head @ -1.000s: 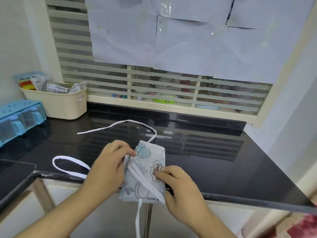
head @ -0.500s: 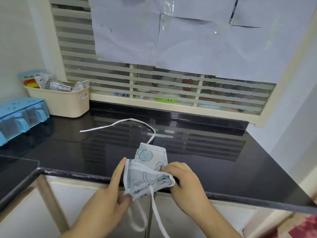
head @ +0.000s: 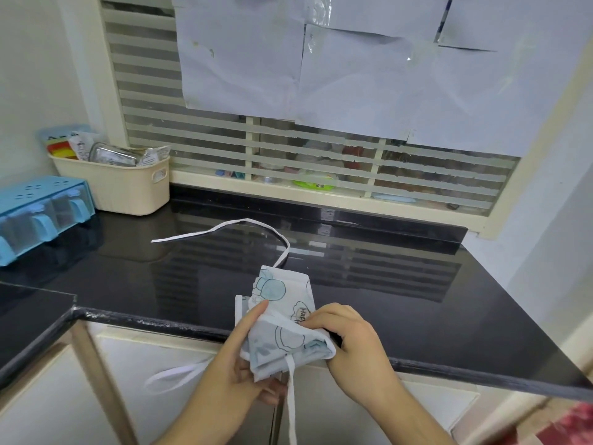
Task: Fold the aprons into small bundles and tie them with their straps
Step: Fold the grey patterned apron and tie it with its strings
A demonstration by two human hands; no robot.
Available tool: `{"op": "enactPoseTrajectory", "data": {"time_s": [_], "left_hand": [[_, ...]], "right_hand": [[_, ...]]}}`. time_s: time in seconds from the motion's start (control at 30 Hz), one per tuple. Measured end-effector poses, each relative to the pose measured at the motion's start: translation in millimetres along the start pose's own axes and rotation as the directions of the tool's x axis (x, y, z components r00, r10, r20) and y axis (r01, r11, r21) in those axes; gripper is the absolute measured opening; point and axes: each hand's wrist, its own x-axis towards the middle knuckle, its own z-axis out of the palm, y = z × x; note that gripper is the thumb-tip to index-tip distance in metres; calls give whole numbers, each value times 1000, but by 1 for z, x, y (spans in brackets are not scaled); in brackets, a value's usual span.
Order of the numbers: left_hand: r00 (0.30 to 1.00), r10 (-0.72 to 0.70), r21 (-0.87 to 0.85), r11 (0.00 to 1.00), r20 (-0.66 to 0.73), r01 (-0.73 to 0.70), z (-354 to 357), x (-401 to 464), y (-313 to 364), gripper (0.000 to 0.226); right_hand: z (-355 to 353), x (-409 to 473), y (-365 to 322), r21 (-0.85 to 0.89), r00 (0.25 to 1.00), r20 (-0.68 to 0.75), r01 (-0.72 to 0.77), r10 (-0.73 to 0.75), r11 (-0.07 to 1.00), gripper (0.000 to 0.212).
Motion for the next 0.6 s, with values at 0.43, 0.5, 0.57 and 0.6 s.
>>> {"op": "enactPoseTrajectory", "data": {"time_s": [0.43, 0.5, 0.57, 0.6], "left_hand": [[998, 53, 357, 933, -33, -38, -18, 15, 29, 18], [995, 64, 337, 941, -74, -36, -13, 14, 33, 7], [988, 80, 327, 945, -133, -33, -7, 14, 36, 10], [983, 90, 317, 948, -160, -35, -5, 14, 37, 11]], "right_hand": [[-9, 5, -17, 175, 983, 76, -178, 167, 968, 21], [-9, 6, -20, 223, 979, 68, -205, 195, 953, 21], [-11, 7, -22, 239, 974, 64, -225, 216, 945, 23], [-12, 7, -23, 238, 972, 63, -235, 227, 942, 24]]}}
